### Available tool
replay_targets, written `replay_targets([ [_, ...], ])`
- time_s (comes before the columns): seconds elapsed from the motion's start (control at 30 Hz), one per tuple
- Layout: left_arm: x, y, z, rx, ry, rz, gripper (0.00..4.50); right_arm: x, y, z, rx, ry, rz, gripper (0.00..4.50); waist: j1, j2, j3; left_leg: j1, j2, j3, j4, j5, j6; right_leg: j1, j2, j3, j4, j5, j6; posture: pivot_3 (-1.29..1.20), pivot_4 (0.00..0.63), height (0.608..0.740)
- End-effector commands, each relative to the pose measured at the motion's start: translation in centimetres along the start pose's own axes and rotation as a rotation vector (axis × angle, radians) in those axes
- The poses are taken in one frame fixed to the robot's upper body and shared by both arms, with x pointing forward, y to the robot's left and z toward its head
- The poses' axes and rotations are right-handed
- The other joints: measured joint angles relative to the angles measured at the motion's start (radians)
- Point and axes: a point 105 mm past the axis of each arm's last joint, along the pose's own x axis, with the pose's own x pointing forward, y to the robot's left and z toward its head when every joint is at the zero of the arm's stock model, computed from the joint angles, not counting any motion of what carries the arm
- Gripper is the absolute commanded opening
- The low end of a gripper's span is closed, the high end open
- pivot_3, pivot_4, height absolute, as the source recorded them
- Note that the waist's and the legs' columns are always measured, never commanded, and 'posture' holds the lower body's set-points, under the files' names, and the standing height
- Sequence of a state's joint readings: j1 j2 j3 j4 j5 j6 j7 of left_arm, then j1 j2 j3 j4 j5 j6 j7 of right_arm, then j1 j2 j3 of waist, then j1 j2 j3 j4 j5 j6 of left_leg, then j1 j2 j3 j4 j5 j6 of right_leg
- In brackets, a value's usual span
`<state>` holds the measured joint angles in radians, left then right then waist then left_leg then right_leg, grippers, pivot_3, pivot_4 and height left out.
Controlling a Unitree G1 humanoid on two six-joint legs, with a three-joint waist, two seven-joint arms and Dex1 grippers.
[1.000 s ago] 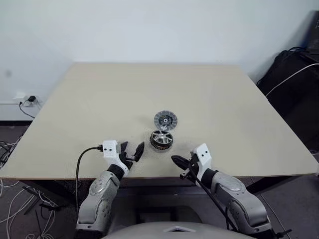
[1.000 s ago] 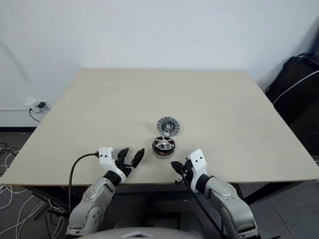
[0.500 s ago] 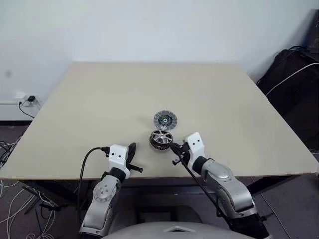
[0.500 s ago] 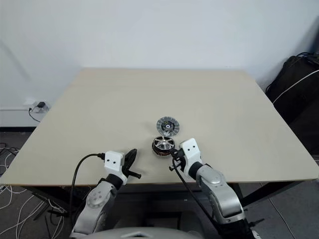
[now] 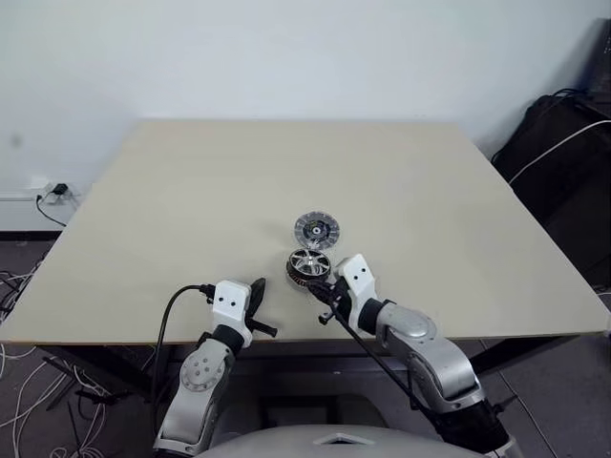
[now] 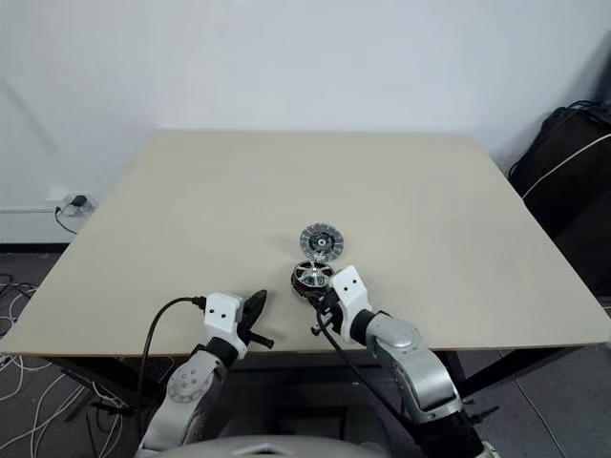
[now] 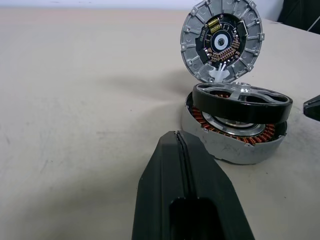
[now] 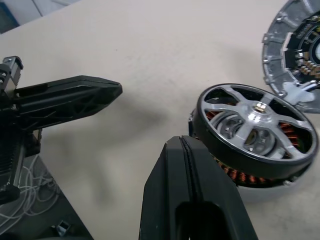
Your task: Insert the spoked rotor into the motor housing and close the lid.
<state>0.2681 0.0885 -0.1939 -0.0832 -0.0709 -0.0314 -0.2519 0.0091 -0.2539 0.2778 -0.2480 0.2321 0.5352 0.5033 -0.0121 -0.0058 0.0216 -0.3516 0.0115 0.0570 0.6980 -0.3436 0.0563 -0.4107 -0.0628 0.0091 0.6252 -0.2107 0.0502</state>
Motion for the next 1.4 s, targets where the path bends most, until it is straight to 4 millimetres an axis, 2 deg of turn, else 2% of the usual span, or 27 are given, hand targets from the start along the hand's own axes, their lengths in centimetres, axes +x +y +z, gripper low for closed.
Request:
replay_targets([
  [0.03, 0.1, -0.2, 1.2, -0.005, -0.052, -0.013, 0.02, 0.7, 0.0, 0.9, -0.011, -0.029, 0.013, 0.00, 0.000, 0.000, 0.000, 0.000, 0.000, 0.000, 0.000, 0.000, 0.000, 0.000, 0.000, 0.000, 0.000, 0.000, 0.000, 0.00, 0.000, 0.740],
  [0.33, 0.1, 0.0, 1.0, -0.015, -0.038, -0.004, 0.02, 1.6, -0.5, 0.6, -0.018, -0.017, -0.011, 0.00, 0.000, 0.000, 0.000, 0.000, 0.000, 0.000, 0.000, 0.000, 0.000, 0.000, 0.000, 0.000, 0.000, 0.000, 0.000, 0.00, 0.000, 0.740],
  [1.0, 0.4, -0.6, 0.6, -0.023, -0.018, -0.026, 0.02, 1.8, -1.0, 1.2, -0.042, -0.040, -0.070, 0.00, -0.001, 0.001, -0.001, 0.000, -0.001, 0.000, 0.000, 0.000, -0.001, 0.000, 0.001, 0.000, 0.001, 0.000, 0.000, 0.00, 0.000, 0.740],
  [1.4, 0.6, -0.7, 0.6, -0.022, -0.018, -0.026, 0.02, 2.3, -1.5, 1.3, -0.122, -0.037, -0.115, 0.00, -0.001, 0.001, -0.001, 0.002, -0.001, 0.001, 0.000, 0.001, -0.001, 0.002, 0.001, 0.000, 0.001, 0.000, 0.000, 0.00, 0.000, 0.740],
])
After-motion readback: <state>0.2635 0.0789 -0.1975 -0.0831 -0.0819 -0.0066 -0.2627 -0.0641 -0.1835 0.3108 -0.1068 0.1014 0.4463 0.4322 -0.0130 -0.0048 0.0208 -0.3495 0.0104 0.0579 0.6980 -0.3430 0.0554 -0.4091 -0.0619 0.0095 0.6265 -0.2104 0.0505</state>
